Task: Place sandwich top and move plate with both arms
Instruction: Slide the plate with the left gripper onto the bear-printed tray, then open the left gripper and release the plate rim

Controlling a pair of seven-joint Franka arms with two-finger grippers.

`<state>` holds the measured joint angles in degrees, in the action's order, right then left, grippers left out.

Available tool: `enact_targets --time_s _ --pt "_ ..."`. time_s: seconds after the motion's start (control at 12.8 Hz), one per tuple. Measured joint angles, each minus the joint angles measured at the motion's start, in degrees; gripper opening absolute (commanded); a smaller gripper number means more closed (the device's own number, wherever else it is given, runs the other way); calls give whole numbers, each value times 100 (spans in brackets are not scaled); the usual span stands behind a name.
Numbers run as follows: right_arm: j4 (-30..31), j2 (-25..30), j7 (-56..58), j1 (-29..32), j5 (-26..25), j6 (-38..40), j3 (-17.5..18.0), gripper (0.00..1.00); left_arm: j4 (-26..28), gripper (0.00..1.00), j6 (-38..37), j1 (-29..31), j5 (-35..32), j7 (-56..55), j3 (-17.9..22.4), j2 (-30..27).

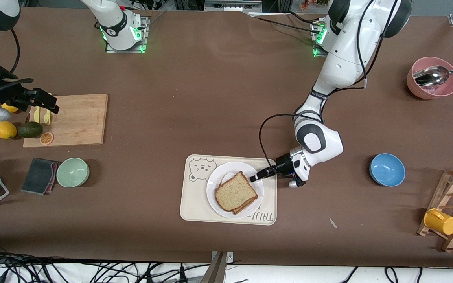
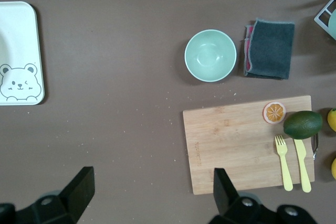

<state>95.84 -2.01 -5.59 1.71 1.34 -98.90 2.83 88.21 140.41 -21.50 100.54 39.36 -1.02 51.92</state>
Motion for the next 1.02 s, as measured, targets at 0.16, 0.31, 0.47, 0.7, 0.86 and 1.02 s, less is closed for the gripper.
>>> enact_targets --time_s 0.16,0.31,0.47,0.7,0.86,1.02 --pt "0 0 0 0 0 -18 1 100 81 47 0 -5 -14 -1 15 -54" --pt "0 0 0 0 1 -28 2 100 321 48 2 -5 -119 0 43 -219" --pt "0 0 0 0 2 -60 2 100 632 49 3 0 -321 0 88 -444" --pt "0 -3 0 -2 4 -85 3 100 1120 49 6 66 -642 0 141 -811" --pt "0 -8 0 -1 7 -88 3 100 1484 55 7 167 -874 0 159 -1116" --pt "0 -13 0 -1 7 -92 3 100 1938 66 7 316 -1061 0 153 -1535"
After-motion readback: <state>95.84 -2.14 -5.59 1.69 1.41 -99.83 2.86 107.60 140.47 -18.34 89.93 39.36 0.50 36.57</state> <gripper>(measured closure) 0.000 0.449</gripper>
